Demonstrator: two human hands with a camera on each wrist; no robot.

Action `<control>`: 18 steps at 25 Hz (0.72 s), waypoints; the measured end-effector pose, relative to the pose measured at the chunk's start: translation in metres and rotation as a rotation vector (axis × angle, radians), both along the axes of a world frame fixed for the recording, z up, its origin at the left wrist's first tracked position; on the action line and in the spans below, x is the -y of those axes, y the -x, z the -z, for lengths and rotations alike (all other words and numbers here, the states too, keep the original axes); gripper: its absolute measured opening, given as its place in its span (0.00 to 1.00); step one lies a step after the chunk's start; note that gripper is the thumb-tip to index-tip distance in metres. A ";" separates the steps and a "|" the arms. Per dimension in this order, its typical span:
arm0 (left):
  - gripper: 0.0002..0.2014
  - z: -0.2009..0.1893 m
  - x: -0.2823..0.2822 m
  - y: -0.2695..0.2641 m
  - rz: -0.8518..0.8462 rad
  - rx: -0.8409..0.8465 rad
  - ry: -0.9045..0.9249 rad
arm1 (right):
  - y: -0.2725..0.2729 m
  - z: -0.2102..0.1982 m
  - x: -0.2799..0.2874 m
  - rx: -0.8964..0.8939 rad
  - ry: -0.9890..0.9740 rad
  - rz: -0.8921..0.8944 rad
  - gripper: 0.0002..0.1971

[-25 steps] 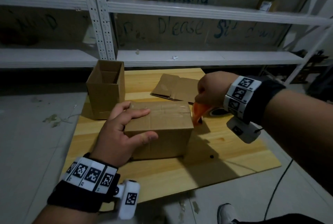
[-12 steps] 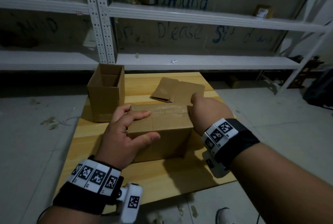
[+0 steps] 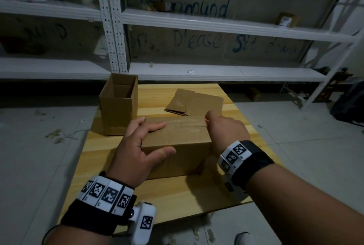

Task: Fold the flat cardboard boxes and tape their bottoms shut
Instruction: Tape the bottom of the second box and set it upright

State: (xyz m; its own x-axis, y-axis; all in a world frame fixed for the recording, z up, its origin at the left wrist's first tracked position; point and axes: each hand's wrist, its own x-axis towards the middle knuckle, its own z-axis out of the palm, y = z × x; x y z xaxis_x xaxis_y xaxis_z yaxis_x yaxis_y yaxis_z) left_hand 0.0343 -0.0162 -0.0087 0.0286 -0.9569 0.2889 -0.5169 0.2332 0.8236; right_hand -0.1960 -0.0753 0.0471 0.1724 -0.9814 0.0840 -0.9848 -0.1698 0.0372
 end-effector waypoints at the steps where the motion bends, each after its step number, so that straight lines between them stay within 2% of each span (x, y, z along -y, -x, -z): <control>1: 0.31 0.000 -0.001 -0.001 0.010 0.001 0.006 | 0.000 0.002 -0.005 0.032 0.000 0.006 0.13; 3: 0.38 -0.003 -0.003 0.001 0.034 -0.023 0.002 | 0.001 0.007 -0.017 0.057 -0.017 0.028 0.15; 6: 0.54 -0.005 -0.006 0.006 0.056 -0.115 -0.039 | 0.014 0.012 -0.022 0.095 -0.048 0.075 0.23; 9: 0.63 -0.004 -0.005 0.006 0.058 -0.177 -0.107 | 0.024 0.017 -0.019 0.067 -0.109 0.092 0.22; 12: 0.61 -0.004 -0.004 0.006 0.067 -0.168 -0.215 | 0.030 0.021 -0.017 0.103 -0.146 0.103 0.19; 14: 0.59 -0.006 -0.006 0.004 0.063 -0.164 -0.270 | 0.035 0.021 -0.015 0.201 -0.061 0.117 0.18; 16: 0.50 -0.004 -0.004 0.000 0.015 -0.214 -0.344 | 0.037 0.015 -0.016 0.396 -0.015 0.145 0.19; 18: 0.39 -0.005 -0.003 0.000 -0.012 -0.273 -0.420 | 0.033 0.006 -0.023 0.678 -0.154 0.146 0.24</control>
State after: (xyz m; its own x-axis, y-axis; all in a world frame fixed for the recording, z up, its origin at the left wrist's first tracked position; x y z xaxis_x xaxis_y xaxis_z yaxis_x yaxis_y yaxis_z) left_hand 0.0346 -0.0132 -0.0037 0.0616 -0.9881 -0.1411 -0.2697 -0.1526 0.9508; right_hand -0.2294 -0.0527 0.0409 -0.0029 -0.9999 -0.0154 -0.7953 0.0116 -0.6061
